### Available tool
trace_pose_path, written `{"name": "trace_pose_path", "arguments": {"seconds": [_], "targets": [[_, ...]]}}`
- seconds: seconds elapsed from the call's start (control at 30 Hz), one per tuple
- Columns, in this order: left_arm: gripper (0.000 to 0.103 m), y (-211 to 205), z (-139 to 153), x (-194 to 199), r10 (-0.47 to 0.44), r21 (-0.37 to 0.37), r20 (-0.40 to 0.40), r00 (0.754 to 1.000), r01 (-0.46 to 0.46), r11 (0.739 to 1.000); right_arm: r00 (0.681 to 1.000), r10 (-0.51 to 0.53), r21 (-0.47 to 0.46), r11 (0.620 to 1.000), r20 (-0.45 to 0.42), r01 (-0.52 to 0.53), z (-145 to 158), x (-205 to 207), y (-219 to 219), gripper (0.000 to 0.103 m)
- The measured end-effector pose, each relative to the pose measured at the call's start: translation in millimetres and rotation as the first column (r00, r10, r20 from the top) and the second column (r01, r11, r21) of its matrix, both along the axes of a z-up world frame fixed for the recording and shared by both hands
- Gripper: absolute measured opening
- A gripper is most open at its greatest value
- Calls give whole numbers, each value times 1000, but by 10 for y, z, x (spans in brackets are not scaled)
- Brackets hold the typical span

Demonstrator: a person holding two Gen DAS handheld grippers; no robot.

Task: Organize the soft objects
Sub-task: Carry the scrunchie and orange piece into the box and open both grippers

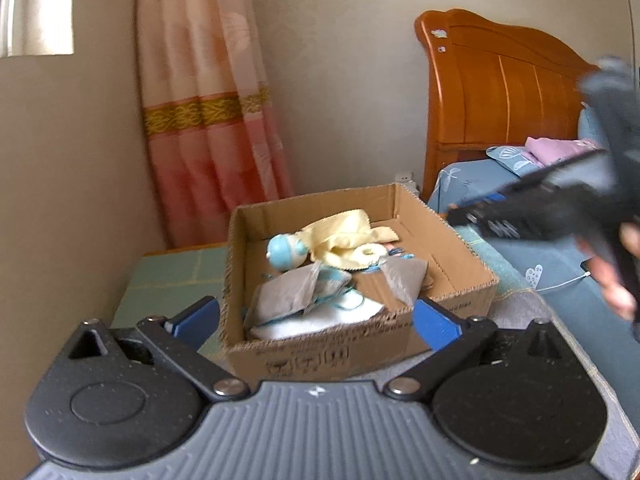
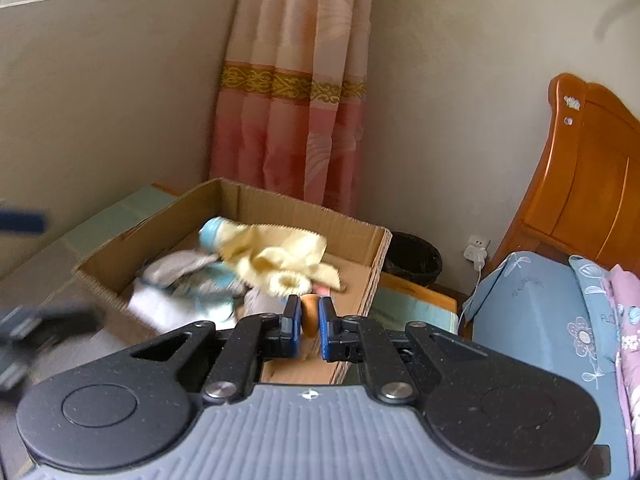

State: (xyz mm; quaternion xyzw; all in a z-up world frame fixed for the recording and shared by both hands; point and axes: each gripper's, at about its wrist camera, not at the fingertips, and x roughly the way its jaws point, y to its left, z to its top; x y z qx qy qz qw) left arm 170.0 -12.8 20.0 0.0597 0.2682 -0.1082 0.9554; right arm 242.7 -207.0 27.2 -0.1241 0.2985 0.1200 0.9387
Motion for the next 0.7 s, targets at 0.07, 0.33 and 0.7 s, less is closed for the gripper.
{"name": "trace_pose_path", "arguments": {"seconds": [0.07,0.33,0.7], "targets": [[102,36,9,-41,18,-10,-5,1000,-18,1000,1000,-7,19,1000,-18,8,-8,223,0,12],[102,109,-32,-128,68,16,-17,998,-68,998,994,-71,80,994,-88,78,-92,844,-45,56],[102,109,29,-193,148,61,-14,989,-147,987,984,-128,40,990,-125,134,169,199,-35,103]]}}
